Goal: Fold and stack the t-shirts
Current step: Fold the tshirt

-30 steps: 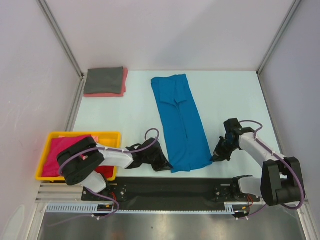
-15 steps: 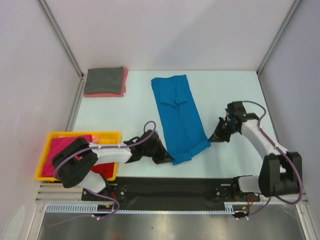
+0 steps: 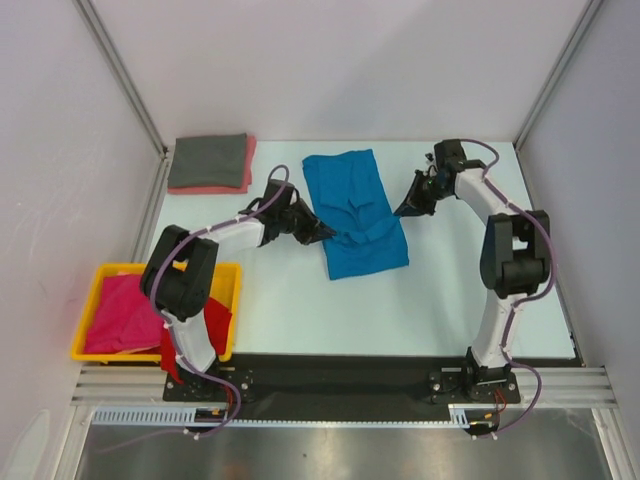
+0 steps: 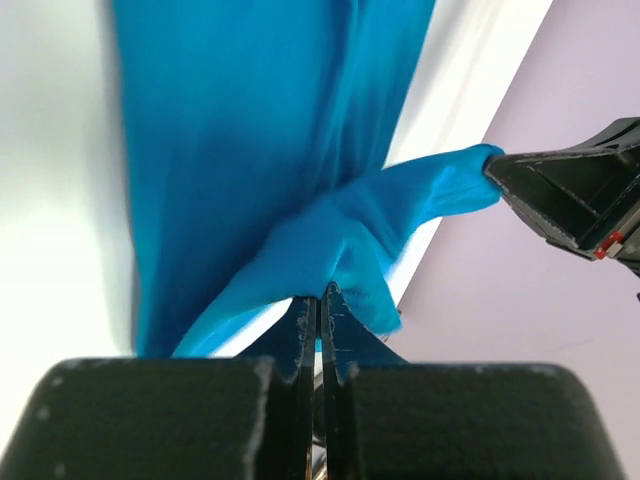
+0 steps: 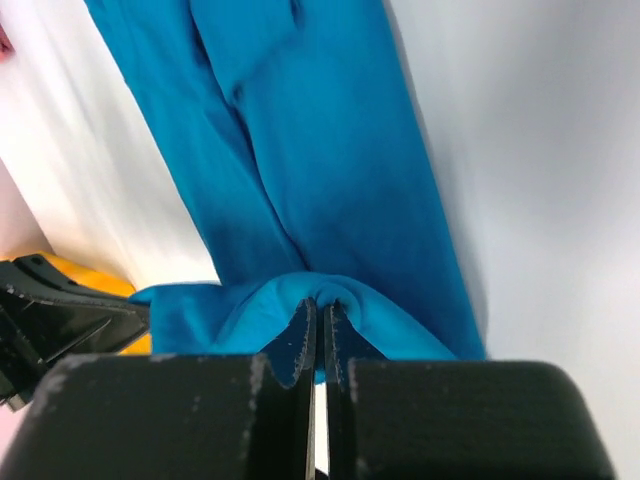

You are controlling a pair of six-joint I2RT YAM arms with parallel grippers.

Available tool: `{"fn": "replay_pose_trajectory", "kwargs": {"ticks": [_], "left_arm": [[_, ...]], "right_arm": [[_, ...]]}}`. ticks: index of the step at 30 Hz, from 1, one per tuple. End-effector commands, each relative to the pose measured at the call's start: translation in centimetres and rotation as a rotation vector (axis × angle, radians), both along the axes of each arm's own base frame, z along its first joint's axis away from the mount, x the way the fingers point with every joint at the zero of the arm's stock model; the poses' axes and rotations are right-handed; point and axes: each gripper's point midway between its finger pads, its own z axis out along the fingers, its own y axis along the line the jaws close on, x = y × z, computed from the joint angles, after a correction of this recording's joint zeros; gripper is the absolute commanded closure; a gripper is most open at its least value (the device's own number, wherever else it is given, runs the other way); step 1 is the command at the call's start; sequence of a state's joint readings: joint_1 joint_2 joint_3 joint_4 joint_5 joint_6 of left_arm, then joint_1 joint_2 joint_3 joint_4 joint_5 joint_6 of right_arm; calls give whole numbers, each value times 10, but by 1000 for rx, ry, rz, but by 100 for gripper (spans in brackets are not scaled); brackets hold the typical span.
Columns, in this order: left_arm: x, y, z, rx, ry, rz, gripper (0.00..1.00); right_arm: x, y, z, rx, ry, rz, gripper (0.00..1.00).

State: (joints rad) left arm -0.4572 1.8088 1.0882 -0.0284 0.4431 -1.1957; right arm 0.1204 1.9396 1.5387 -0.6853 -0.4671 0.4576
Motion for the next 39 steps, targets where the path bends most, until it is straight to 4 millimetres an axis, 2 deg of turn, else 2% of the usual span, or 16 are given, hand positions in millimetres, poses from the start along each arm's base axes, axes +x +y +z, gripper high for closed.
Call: {"fn": "replay_pose_trajectory", "kwargs": {"ticks": [1,4,7,8,19,25,26,29,30,31,32,34,36,37,38,39], "left_arm": [[19,5,7,-20,-11,-52,100],[36,8,5,-26,-17,-48,100],[52,7,3,-30,-14,-50,100],[57,6,6,-32,-21,-45,100],[81,23,-14,-35,10,8,100],[89,22,-22,-39,31,-5,97],[91,22,-24,-36,32,-7,86],[97,31,-25,12,9,18,71],[99,35,-18,32,-21,24,69],[102,47,-22,114,-49,32,62],[112,50,-6,153,-102,31,57],[113,67,6,287,-148,5,42],[115,74,31,339,-217,-8,38],[110,75,54,353,-292,-25,37],[100,78,49,380,-291,-36,37],[94,78,53,387,-312,-53,38]], "right_arm": [[28,14,11,49,-28,46,100],[52,19,10,67,-41,48,100],[63,23,0,75,-15,53,100],[69,25,4,87,-27,53,100],[80,23,-17,106,18,57,100],[85,20,-29,111,36,53,91],[87,19,-29,105,33,50,88],[94,15,-32,91,23,62,67],[98,9,-30,67,13,57,61],[102,2,-33,31,13,45,61],[114,-10,-22,-35,-41,29,61],[113,-27,-11,-131,-48,5,61],[97,-34,-4,-214,-43,42,59],[85,-23,-6,-241,-34,76,59],[76,-22,18,-272,-86,89,59],[58,-16,-1,-302,-60,135,59]]}}
